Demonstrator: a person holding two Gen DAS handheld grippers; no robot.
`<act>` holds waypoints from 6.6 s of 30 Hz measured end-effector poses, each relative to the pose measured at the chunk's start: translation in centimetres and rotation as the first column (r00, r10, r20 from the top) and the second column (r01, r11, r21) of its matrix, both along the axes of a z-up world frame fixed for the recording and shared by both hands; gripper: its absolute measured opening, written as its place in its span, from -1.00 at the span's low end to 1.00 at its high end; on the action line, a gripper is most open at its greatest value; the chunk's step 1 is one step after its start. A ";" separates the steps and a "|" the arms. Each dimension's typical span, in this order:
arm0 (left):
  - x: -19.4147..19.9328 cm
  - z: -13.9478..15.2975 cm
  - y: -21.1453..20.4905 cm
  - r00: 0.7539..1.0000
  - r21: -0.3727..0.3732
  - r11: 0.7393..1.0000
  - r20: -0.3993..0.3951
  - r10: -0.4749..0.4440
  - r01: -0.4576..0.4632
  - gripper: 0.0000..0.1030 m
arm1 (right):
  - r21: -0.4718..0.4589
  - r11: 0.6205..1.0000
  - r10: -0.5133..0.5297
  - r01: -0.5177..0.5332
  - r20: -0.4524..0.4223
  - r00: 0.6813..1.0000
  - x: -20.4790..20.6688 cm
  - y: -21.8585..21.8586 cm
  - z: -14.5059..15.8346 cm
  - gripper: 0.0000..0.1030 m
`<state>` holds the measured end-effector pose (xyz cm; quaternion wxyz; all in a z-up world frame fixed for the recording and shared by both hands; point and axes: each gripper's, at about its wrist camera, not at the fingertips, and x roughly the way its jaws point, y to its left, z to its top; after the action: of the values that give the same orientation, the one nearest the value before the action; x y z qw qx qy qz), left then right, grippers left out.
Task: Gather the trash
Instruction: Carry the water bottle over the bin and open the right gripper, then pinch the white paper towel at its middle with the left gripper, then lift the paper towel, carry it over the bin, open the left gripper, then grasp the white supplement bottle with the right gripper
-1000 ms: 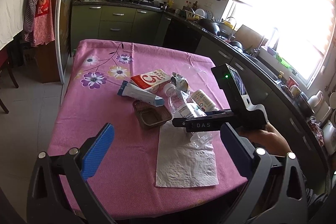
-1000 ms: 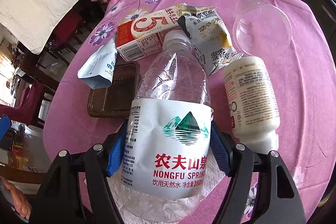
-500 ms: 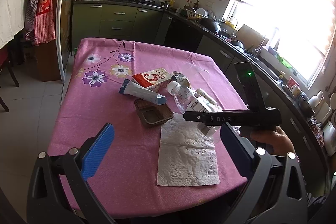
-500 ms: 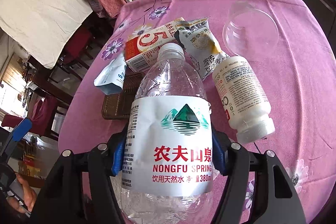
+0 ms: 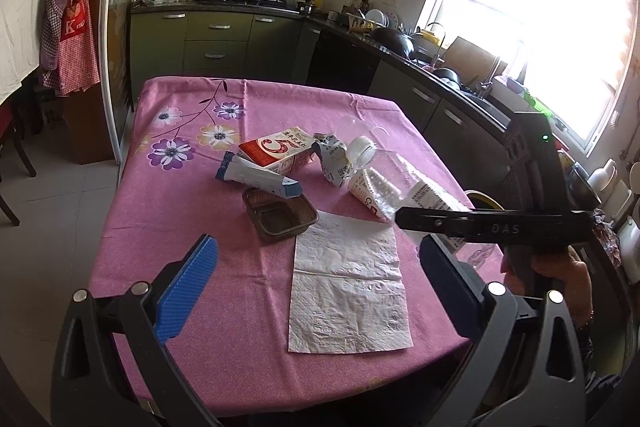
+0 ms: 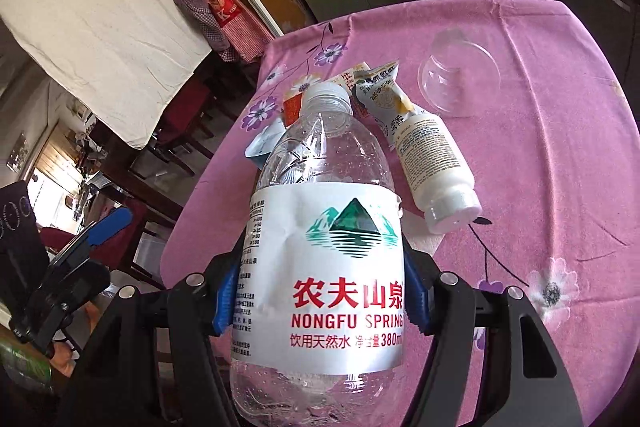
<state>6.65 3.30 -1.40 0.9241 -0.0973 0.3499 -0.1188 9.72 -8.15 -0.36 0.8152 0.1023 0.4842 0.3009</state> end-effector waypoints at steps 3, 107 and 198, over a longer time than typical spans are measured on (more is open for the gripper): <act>0.1 0.0 -0.5 1.000 0.008 1.000 -0.003 -0.008 0.008 0.87 | 0.016 0.999 -0.032 0.031 0.036 0.999 -1.4 -2.8 1.5 0.26; 4.4 -1.2 -11.9 0.966 0.178 0.950 -0.067 -0.249 0.257 -0.99 | 0.022 0.904 -0.427 0.427 0.082 0.900 -9.9 -21.7 -1.2 0.77; 15.2 -1.4 -1.8 0.914 -0.027 0.998 0.402 0.064 -0.059 0.80 | -0.278 0.958 0.105 -0.073 0.102 0.989 8.9 2.3 -5.7 0.49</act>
<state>21.87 1.48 -2.80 0.9789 -0.0882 0.1484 -0.1096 18.59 -5.89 -6.10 0.8338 -0.0507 0.4774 0.2728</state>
